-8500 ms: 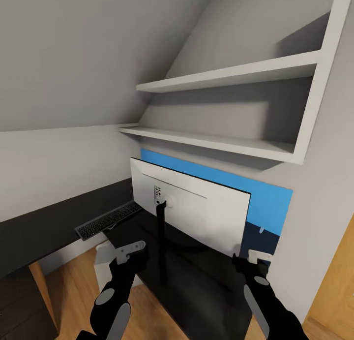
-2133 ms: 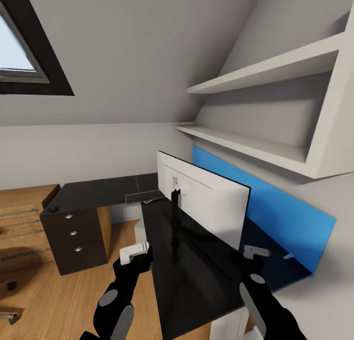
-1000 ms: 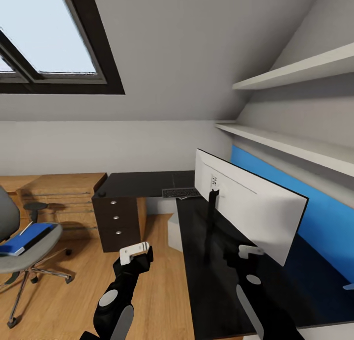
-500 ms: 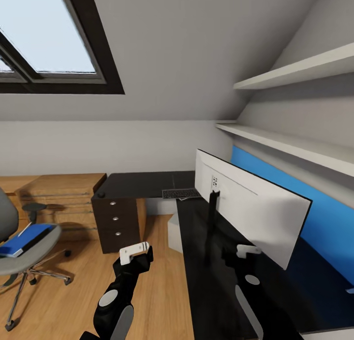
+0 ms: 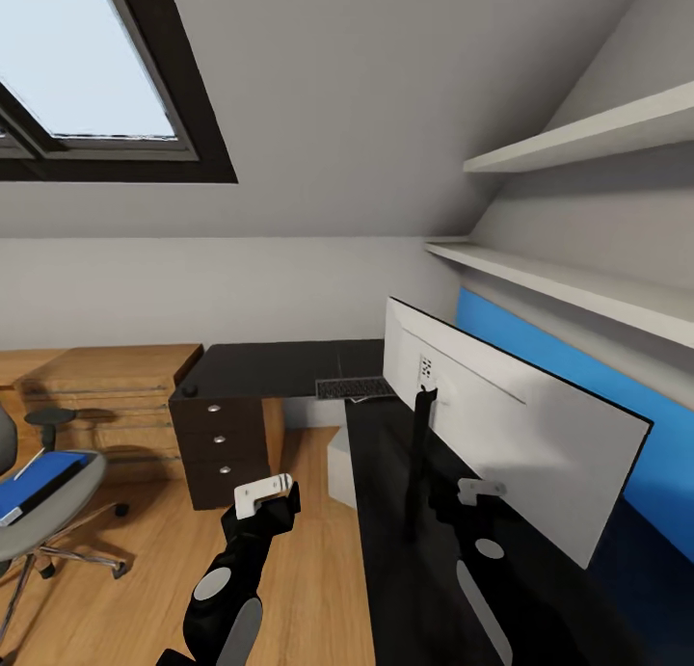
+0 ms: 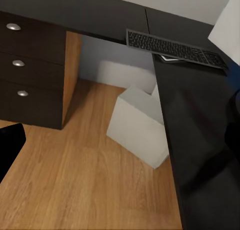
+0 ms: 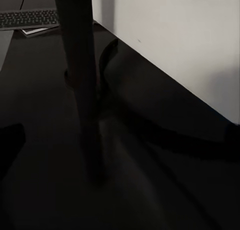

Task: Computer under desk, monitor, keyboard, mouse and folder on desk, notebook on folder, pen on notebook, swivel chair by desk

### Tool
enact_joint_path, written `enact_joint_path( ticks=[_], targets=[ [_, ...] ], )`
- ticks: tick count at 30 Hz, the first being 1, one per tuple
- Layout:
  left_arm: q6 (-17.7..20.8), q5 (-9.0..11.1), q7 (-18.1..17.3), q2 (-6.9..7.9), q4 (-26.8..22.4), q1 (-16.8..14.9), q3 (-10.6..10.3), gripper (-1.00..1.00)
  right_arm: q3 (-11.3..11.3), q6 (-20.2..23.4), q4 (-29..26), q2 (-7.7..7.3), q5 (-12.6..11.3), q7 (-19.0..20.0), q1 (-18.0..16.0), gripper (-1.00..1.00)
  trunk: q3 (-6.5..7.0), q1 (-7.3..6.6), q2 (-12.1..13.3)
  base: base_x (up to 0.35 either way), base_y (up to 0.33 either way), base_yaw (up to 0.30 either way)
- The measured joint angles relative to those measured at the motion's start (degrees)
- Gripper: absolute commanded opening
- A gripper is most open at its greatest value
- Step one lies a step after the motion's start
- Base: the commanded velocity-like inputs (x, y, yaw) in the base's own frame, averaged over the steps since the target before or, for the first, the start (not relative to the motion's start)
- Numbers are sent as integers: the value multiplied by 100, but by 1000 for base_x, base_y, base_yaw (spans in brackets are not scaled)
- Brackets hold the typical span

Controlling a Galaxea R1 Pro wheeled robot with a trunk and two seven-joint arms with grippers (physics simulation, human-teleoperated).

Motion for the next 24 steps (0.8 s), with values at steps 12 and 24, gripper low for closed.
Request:
enact_joint_path(
  ticks=[12, 24],
  targets=[
    [-6, -1, 5, 0, 0, 0, 0, 100, 2, 3, 4, -5, 2, 0, 0, 100, 0, -1, -4, 6, -127, 0],
    [-15, -1, 8, 1, 0, 0, 0, 100, 3, 5, 5, -2, 1, -9, 0, 100, 0, -1, -4, 0, -194, 0]
  ],
)
